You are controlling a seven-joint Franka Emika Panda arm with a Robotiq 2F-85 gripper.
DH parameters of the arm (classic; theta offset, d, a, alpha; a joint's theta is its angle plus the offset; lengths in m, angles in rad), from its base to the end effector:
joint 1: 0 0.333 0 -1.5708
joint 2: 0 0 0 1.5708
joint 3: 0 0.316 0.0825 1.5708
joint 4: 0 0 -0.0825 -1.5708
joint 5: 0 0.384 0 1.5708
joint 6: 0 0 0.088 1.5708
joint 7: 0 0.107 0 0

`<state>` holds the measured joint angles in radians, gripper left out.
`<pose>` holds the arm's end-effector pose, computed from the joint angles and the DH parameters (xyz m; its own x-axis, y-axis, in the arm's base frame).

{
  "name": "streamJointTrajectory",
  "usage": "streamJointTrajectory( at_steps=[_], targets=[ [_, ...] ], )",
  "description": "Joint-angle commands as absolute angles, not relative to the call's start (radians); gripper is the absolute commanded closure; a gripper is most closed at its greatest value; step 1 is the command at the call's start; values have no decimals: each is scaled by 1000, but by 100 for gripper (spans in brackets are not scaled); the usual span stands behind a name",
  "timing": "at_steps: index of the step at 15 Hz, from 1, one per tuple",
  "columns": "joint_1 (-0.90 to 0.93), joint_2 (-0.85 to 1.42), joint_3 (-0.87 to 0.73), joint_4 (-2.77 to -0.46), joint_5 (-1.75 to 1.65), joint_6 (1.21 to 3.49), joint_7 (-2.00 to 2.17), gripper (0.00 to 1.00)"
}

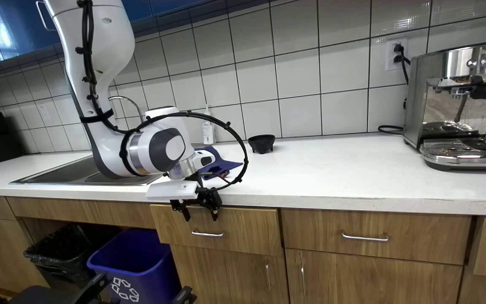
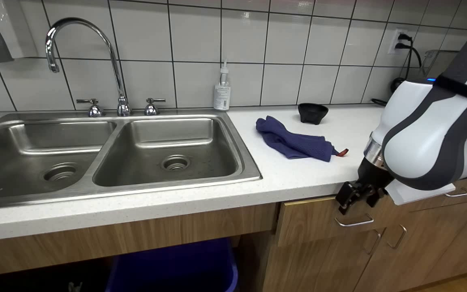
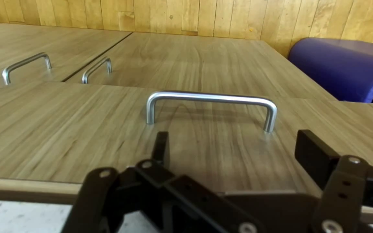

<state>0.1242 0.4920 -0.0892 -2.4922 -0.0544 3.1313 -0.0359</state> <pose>0.4663 0.0168 0.1140 0.9795 0.1410 0.1436 0.1343 -0.9894 0.0558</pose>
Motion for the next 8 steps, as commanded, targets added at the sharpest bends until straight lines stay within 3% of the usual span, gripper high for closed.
streamJointTrajectory(
  at_steps=[1, 8],
  targets=[
    [152, 525, -98, -2410, -53, 3121, -8, 0],
    [156, 533, -88, -2400, -51, 3119, 10, 0]
  ],
)
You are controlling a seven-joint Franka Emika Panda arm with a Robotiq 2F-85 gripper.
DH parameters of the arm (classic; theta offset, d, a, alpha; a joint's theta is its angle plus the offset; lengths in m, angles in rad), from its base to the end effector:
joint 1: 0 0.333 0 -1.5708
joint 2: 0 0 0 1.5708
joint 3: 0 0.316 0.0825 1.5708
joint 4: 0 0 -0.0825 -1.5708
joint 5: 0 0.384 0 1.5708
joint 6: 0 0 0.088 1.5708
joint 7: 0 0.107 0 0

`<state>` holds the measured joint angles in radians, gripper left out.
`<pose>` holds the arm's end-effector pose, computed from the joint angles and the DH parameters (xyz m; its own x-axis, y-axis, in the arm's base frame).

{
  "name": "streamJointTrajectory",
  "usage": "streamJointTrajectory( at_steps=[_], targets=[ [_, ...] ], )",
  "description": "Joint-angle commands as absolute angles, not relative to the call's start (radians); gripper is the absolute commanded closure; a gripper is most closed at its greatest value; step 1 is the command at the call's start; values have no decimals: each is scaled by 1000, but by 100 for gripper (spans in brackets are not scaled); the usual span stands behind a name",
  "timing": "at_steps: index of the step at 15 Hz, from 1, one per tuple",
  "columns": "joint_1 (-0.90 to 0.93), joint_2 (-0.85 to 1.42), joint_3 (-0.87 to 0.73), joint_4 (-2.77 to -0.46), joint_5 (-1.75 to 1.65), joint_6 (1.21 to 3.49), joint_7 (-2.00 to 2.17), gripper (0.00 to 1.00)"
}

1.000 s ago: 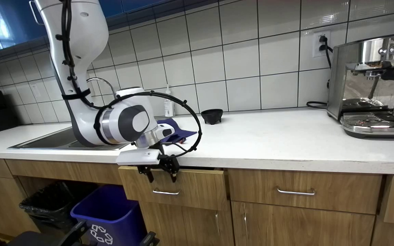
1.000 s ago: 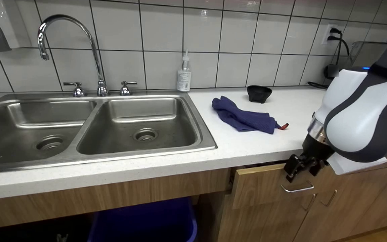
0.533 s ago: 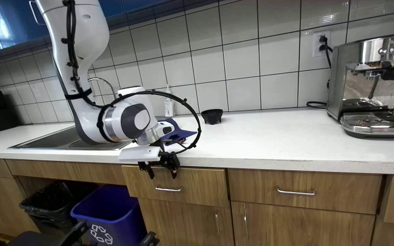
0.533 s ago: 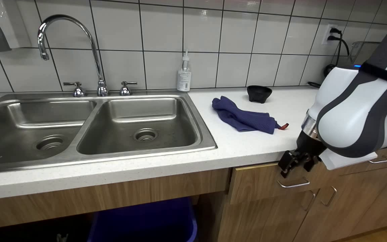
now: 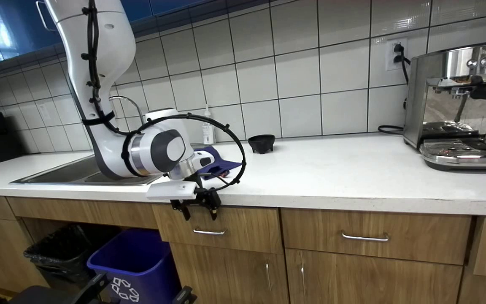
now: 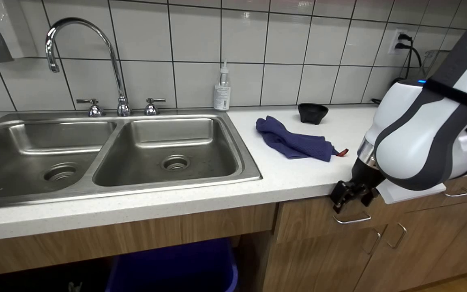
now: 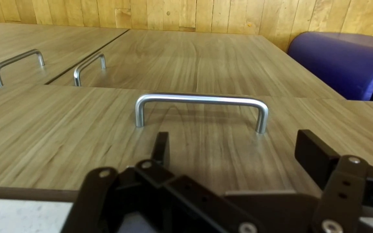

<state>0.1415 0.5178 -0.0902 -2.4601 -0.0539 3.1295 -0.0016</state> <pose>0.4749 0.0247 0.1097 0.9809 0.1243 0.1499 0.1175 -0.9916 0.0536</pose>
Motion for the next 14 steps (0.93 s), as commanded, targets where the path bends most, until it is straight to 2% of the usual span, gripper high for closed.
streamJointTrajectory(
  at_steps=[1, 14],
  targets=[
    [153, 526, -85, -2407, -51, 3117, 10, 0],
    [-56, 342, 121, -2547, -25, 3048, -46, 0]
  ],
)
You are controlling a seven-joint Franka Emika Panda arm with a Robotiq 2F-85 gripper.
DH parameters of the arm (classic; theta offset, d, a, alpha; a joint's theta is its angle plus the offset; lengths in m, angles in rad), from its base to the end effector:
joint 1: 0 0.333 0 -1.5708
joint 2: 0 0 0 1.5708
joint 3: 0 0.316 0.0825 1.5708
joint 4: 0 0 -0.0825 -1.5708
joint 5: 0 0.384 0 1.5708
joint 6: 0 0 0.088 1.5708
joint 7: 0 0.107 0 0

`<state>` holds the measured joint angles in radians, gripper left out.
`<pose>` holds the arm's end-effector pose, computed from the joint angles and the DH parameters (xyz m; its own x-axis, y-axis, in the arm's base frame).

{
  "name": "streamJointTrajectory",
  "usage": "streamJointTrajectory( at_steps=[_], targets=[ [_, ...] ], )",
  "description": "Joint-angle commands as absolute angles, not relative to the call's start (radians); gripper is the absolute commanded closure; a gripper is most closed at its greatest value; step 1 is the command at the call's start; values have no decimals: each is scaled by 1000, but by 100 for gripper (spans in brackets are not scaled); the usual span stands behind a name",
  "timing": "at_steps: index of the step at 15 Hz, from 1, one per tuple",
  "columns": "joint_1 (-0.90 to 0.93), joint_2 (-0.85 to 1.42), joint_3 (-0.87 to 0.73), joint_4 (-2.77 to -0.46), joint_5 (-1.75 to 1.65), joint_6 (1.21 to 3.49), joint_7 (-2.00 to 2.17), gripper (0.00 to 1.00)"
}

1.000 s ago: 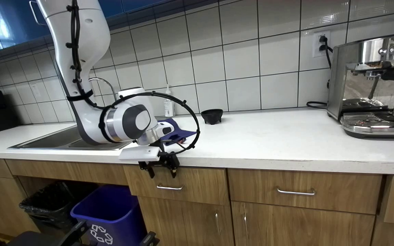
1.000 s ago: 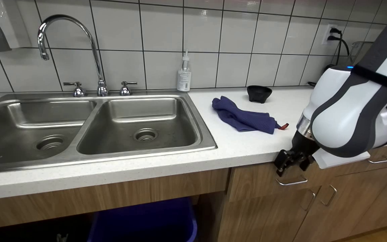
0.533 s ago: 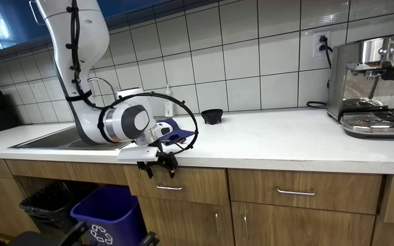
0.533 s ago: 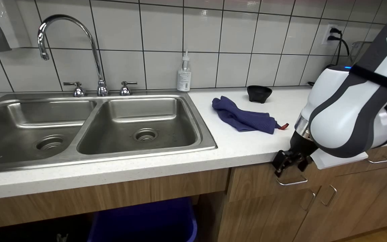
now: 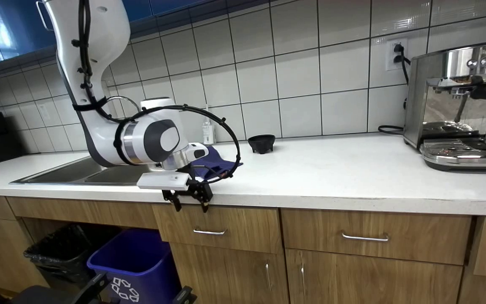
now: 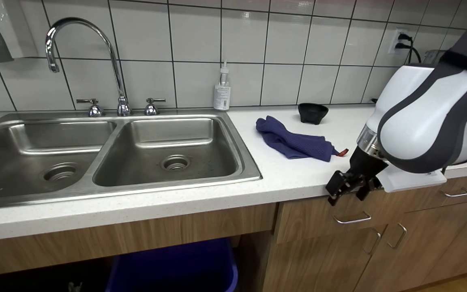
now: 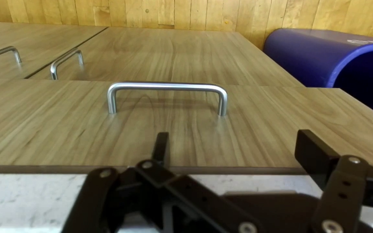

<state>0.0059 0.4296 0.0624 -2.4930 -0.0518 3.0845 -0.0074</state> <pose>0.4732 0.0390 0.1381 0.9797 0.1164 0.1630 0.1202 -0.9927 -0.0135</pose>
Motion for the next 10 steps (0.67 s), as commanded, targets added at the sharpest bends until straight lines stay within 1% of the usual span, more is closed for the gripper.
streamJointTrajectory(
  at_steps=[1, 10],
  targets=[
    [-64, 325, 130, -2557, -22, 3045, -46, 0],
    [-86, 208, 164, -2619, 16, 3048, -51, 0]
  ],
)
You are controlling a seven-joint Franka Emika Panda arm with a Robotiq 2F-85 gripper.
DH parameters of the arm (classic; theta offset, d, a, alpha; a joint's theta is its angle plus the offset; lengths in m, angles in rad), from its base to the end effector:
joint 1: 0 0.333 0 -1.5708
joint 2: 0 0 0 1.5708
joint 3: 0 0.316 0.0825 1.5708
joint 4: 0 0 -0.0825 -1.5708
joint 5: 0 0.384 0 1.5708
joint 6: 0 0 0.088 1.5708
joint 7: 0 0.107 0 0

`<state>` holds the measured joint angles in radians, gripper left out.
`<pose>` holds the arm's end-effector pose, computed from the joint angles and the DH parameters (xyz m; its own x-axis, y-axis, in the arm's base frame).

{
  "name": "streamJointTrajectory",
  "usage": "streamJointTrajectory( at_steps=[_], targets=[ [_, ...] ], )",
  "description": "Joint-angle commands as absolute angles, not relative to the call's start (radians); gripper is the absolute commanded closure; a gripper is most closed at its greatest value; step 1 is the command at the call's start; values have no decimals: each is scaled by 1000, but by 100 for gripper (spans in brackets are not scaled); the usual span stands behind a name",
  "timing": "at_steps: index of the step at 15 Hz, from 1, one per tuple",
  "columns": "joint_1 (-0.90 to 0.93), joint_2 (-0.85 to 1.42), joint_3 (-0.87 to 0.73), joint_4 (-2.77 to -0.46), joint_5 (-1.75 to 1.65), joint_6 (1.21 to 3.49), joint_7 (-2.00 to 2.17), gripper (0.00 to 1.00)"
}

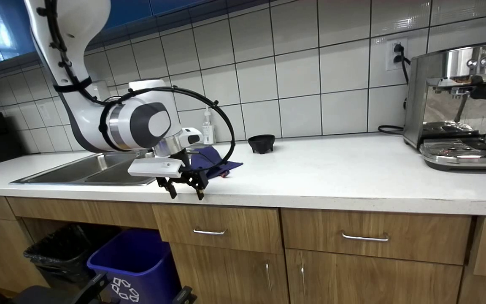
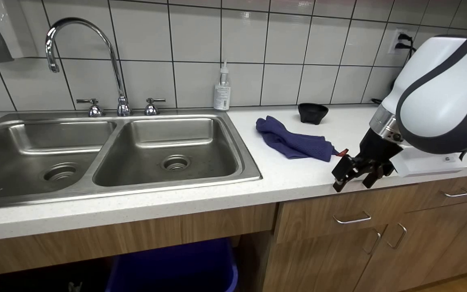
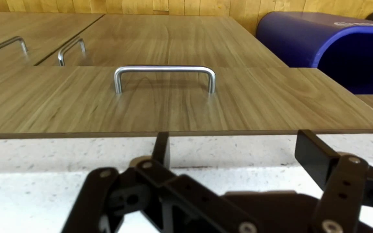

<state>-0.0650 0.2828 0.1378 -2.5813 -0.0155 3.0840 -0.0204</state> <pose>0.4600 0.0381 0.1828 0.9707 0.0930 0.2217 0.1020 -0.9943 -0.0295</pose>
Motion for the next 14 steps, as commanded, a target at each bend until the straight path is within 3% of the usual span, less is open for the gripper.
streamJointTrajectory(
  at_steps=[1, 14],
  targets=[
    [-93, 199, 175, -2623, 24, 3044, -56, 0],
    [-51, 236, 139, -2606, 17, 3077, -33, 0]
  ],
)
